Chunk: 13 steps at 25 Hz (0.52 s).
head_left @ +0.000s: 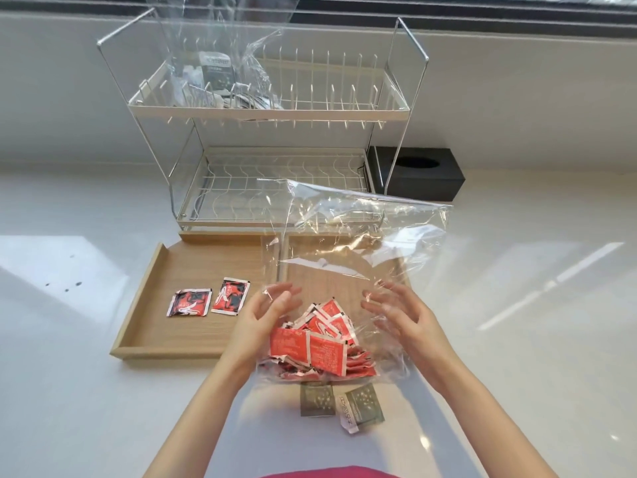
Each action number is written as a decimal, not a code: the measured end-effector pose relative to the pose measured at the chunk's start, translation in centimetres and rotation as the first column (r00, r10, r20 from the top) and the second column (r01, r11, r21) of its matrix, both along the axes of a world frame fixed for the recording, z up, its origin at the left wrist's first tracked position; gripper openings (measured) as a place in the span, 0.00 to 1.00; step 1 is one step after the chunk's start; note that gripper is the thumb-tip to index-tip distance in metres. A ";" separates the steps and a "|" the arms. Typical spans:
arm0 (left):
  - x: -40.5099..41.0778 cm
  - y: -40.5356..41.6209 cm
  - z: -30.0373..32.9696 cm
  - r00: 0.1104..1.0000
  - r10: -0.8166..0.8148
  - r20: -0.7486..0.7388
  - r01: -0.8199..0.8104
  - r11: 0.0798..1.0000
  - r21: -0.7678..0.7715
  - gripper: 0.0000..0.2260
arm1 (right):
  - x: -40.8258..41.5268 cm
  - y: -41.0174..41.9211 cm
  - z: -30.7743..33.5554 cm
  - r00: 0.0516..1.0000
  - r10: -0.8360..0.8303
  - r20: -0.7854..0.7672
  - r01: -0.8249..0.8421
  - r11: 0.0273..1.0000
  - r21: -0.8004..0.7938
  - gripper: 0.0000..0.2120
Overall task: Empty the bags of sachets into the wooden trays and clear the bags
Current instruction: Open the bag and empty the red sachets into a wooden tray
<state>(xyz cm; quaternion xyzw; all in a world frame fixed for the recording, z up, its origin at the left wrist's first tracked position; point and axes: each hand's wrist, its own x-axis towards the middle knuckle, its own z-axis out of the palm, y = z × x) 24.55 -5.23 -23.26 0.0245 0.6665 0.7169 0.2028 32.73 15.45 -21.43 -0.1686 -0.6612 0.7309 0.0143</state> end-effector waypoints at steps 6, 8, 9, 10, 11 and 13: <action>-1.0 0.6 0.6 0.982 0.191 0.012 -0.191 0.977 0.093 0.07 | -0.8 0.7 1.0 0.987 -0.161 0.005 0.161 0.987 0.011 0.06; -1.0 0.5 0.5 0.986 0.162 0.022 -0.164 0.980 0.111 0.09 | -1.0 0.8 1.0 0.988 -0.151 0.019 0.151 0.988 0.018 0.05; -1.0 0.3 0.5 0.991 0.131 0.024 -0.133 0.984 0.118 0.10 | -0.9 1.0 0.8 0.991 -0.134 0.027 0.134 0.991 0.017 0.06; -1.0 0.0 0.7 0.994 0.104 0.021 -0.106 0.986 0.132 0.12 | -0.9 1.1 0.8 0.994 -0.109 0.029 0.108 0.994 0.004 0.05; -1.2 -0.3 1.0 0.997 0.082 0.004 -0.081 0.984 0.160 0.15 | -0.8 1.3 0.9 0.997 -0.075 0.016 0.075 0.997 -0.018 0.05; -2.0 -0.6 1.8 0.996 0.090 -0.025 -0.082 0.971 0.226 0.20 | -0.9 1.8 1.6 0.998 -0.032 -0.053 0.029 0.997 -0.067 0.13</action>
